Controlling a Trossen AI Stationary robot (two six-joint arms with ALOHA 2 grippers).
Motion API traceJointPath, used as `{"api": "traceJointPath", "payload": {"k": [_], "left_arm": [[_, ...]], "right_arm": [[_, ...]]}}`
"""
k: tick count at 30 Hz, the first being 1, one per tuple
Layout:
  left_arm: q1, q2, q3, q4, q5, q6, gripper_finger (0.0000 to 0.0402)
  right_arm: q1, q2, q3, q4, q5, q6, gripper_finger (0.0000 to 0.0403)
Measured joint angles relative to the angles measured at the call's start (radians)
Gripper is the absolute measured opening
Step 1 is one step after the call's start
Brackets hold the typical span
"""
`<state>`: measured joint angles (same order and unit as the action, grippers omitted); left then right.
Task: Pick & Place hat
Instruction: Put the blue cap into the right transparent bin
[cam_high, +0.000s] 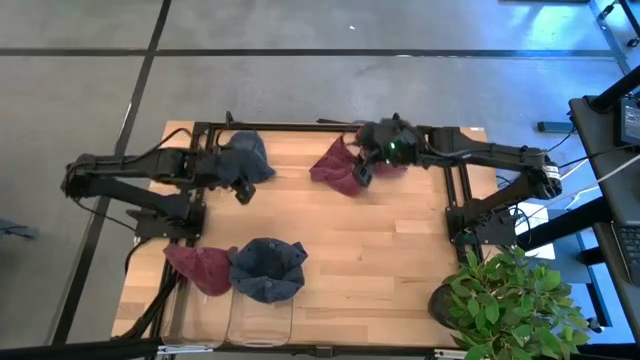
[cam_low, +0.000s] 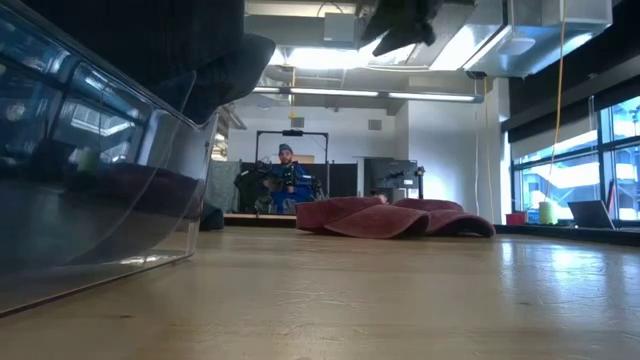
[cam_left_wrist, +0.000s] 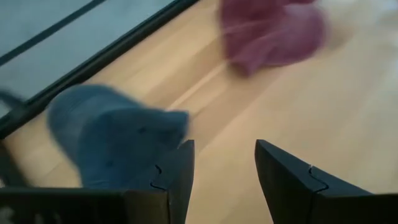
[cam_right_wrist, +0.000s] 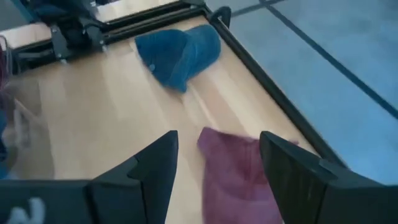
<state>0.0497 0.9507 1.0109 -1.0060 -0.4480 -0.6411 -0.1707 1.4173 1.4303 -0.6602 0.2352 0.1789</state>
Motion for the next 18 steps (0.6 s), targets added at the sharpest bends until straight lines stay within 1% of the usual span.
{"api": "traceJointPath", "payload": {"k": [2, 4, 10, 12, 14, 18], "left_arm": [[0.054, 0.017, -0.013, 0.000, 0.007, 0.008, 0.0162], [0.097, 0.034, -0.029, 0.000, 0.034, 0.064, 0.0162], [0.218, 0.124, -0.069, 0.007, 0.166, 0.135, 0.0166], [0.243, 0.162, -0.083, 0.006, 0.174, 0.197, 0.0166], [0.263, 0.203, -0.097, 0.016, 0.160, 0.241, 0.0166], [0.312, 0.300, -0.123, 0.017, 0.149, 0.259, 0.0166]], "right_arm": [[-0.045, 0.014, 0.000, 0.018, -0.045, -0.061, 0.0226], [-0.088, 0.026, 0.000, 0.028, -0.081, -0.110, 0.0226], [-0.188, 0.066, 0.000, 0.037, -0.167, -0.175, 0.0226], [-0.209, 0.076, 0.000, 0.037, -0.186, -0.190, 0.0226], [-0.223, 0.081, 0.000, 0.036, -0.195, -0.200, 0.0226], [-0.236, 0.083, 0.000, 0.036, -0.208, -0.214, 0.0226]]}}
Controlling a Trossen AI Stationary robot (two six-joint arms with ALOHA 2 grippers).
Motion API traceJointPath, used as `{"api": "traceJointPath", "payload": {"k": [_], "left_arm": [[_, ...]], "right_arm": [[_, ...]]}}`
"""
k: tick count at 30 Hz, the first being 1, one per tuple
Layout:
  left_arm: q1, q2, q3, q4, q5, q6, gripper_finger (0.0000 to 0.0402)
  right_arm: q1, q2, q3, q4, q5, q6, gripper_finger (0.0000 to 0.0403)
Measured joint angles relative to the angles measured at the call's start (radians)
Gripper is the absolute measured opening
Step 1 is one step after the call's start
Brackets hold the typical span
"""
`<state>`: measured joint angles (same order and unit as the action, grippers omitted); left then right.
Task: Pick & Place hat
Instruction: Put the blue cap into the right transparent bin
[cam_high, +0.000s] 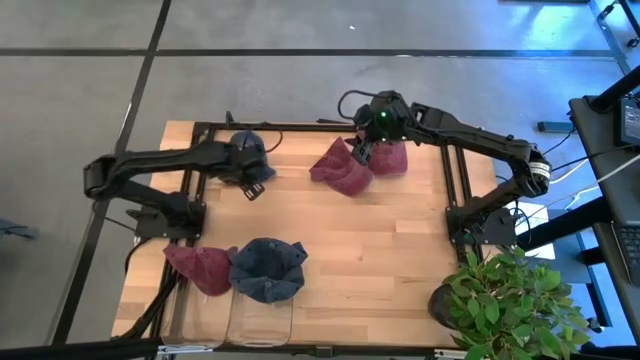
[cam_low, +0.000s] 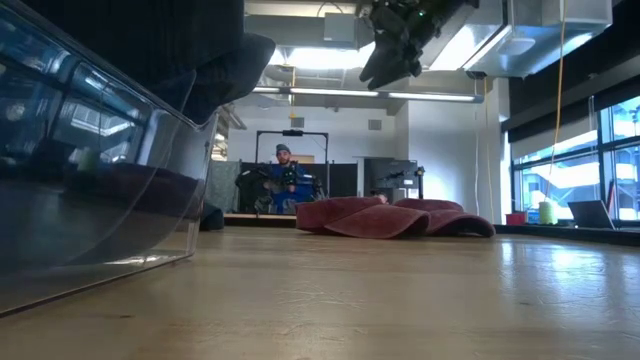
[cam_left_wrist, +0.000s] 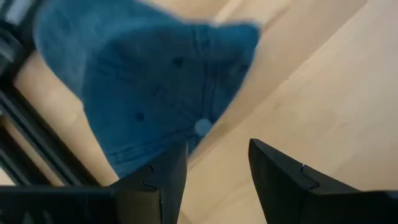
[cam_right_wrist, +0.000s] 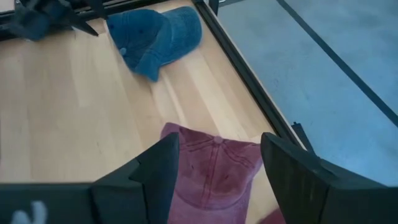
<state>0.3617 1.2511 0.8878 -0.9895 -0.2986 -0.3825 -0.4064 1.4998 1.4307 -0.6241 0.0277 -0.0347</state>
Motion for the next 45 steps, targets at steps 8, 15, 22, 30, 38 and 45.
{"api": "traceJointPath", "payload": {"k": [8, 15, 22, 30, 38, 45], "left_arm": [[0.085, 0.210, -0.005, 0.052, 0.052, 0.038, 0.0163], [0.143, 0.353, -0.005, 0.100, 0.110, 0.052, 0.0164], [0.144, 0.446, -0.001, 0.112, 0.031, 0.085, 0.0160], [0.144, 0.491, 0.003, 0.119, 0.069, 0.146, 0.0159], [0.144, 0.478, -0.004, 0.131, 0.082, 0.158, 0.0113], [0.141, 0.478, -0.003, 0.131, 0.091, 0.176, 0.0054]], "right_arm": [[0.000, 0.000, 0.000, -0.001, -0.031, -0.001, 0.0226], [0.000, 0.000, 0.000, -0.012, -0.031, -0.001, 0.0226], [0.000, 0.000, 0.000, -0.034, -0.031, -0.001, 0.0226], [0.000, 0.000, 0.000, -0.034, -0.031, 0.001, 0.0226], [0.000, 0.000, 0.000, -0.034, -0.031, 0.029, 0.0226], [0.000, 0.000, 0.000, -0.033, -0.031, 0.028, 0.0226]]}}
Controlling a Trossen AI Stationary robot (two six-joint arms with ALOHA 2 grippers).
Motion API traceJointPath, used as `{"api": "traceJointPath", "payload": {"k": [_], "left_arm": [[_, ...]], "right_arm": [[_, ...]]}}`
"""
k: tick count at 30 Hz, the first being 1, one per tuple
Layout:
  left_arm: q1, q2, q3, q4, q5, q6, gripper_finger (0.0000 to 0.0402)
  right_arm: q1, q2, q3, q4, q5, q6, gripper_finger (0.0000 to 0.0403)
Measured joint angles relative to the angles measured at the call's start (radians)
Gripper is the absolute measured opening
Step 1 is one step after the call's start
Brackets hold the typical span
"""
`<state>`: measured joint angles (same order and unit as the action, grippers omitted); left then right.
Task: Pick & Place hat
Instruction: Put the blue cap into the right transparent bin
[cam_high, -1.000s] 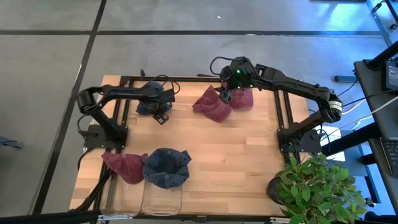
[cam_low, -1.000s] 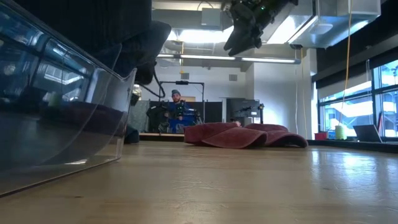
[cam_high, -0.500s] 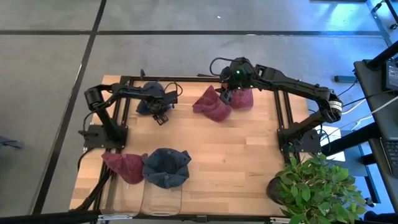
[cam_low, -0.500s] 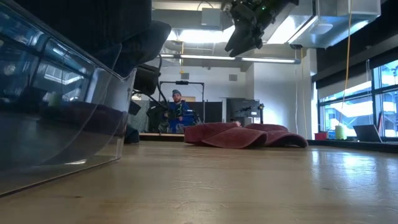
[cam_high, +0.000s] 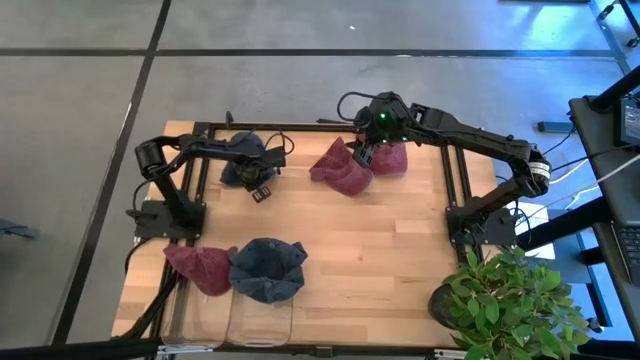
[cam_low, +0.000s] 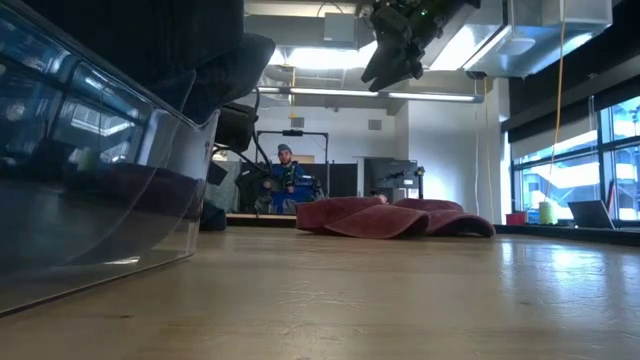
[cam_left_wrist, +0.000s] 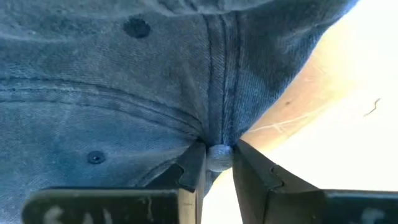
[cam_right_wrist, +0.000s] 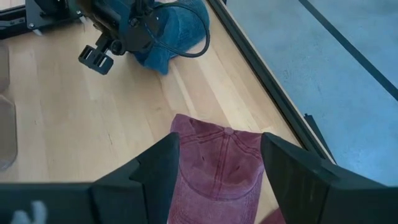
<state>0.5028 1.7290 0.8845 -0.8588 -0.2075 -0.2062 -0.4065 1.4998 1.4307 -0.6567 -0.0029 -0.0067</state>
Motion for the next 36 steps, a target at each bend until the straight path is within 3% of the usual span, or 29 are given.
{"api": "traceJointPath", "payload": {"k": [8, 18, 27, 32, 36], "left_arm": [[-0.051, -0.061, 0.038, -0.079, -0.026, 0.034, 0.0054], [-0.098, -0.309, 0.140, -0.083, 0.104, 0.005, 0.0054], [-0.100, -0.462, 0.234, -0.050, 0.204, -0.015, 0.0054], [-0.119, -0.505, 0.285, -0.026, 0.213, 0.133, 0.0054], [-0.150, -0.510, 0.343, -0.027, 0.214, 0.282, 0.0054]], "right_arm": [[0.002, 0.000, 0.000, 0.000, -0.018, 0.001, 0.0226], [0.007, 0.000, 0.000, 0.004, -0.162, 0.000, 0.0226], [0.097, 0.000, 0.000, 0.123, -0.164, -0.058, 0.0226], [0.157, 0.000, 0.000, 0.151, -0.145, -0.076, 0.0226], [0.167, 0.000, 0.000, 0.151, -0.206, -0.026, 0.0226]]}}
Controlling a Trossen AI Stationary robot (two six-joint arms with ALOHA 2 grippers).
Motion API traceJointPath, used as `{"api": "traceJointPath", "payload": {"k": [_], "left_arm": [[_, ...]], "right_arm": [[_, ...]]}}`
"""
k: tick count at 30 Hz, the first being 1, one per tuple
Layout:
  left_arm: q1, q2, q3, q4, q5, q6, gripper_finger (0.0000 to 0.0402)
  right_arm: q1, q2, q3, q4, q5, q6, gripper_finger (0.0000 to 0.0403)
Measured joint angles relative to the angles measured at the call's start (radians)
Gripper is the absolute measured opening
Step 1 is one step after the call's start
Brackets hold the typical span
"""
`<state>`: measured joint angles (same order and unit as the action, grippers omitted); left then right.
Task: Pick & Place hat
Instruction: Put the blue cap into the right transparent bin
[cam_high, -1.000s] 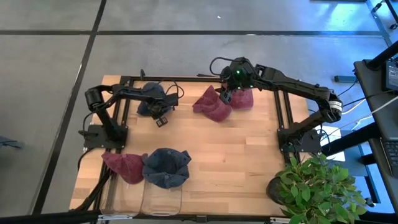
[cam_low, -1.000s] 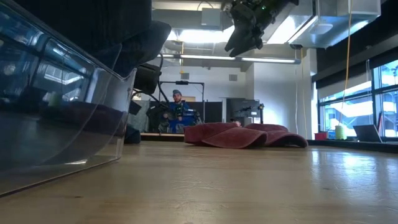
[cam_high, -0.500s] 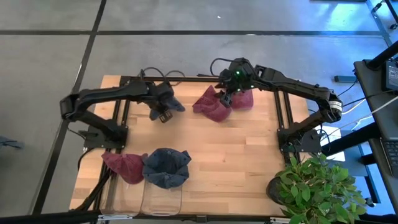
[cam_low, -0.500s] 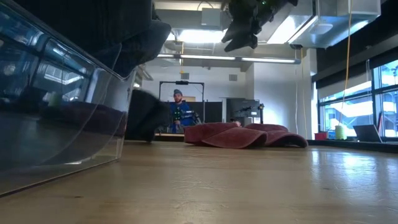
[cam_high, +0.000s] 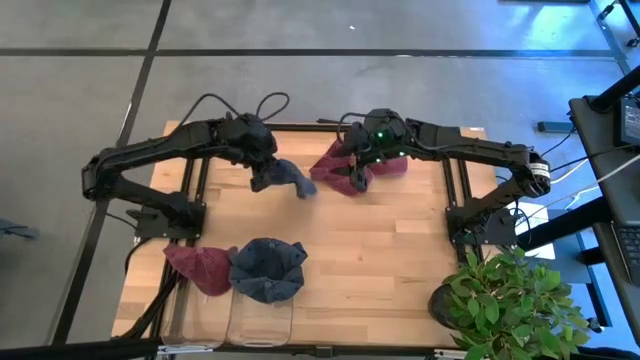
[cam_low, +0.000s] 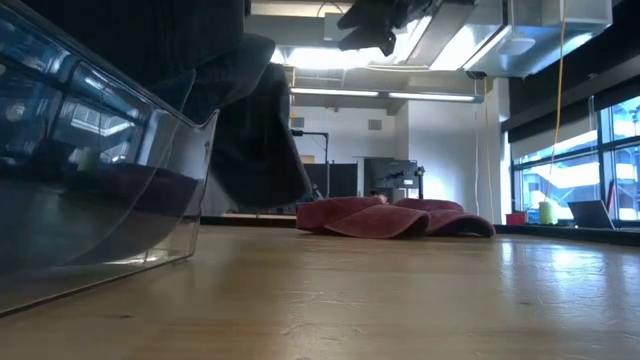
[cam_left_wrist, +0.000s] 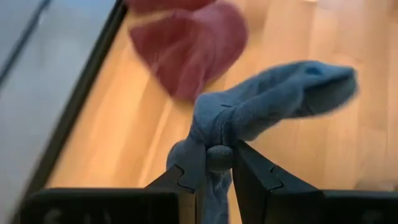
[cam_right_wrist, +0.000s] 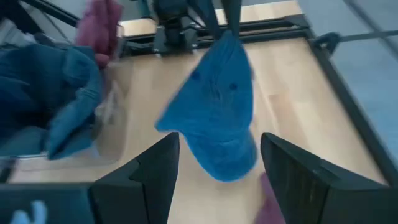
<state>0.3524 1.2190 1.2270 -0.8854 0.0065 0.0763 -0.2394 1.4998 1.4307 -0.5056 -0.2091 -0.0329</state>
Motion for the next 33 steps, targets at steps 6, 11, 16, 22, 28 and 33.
{"api": "traceJointPath", "payload": {"k": [6, 11, 16, 22, 28, 33], "left_arm": [[-0.078, 0.000, 0.069, 0.043, 0.066, 0.275, 0.0054], [-0.164, 0.000, 0.098, 0.135, 0.191, 0.561, 0.0054], [-0.261, 0.000, 0.098, 0.231, 0.324, 0.845, 0.0054], [-0.367, 0.000, 0.098, 0.361, 0.328, 1.062, 0.0057], [-0.406, 0.000, 0.098, 0.404, 0.325, 1.167, 0.0053], [-0.405, 0.007, 0.098, 0.406, 0.324, 1.196, 0.0054]], "right_arm": [[-0.035, 0.000, 0.000, 0.000, -0.153, 0.084, 0.0226], [-0.068, 0.000, 0.000, 0.000, -0.333, 0.107, 0.0226], [-0.090, 0.000, 0.000, 0.001, -0.452, 0.097, 0.0226], [-0.084, 0.015, 0.001, 0.095, -0.617, 0.164, 0.0226], [-0.061, 0.053, 0.001, 0.226, -0.657, 0.214, 0.0226], [-0.066, 0.060, 0.001, 0.243, -0.605, 0.155, 0.0226]]}}
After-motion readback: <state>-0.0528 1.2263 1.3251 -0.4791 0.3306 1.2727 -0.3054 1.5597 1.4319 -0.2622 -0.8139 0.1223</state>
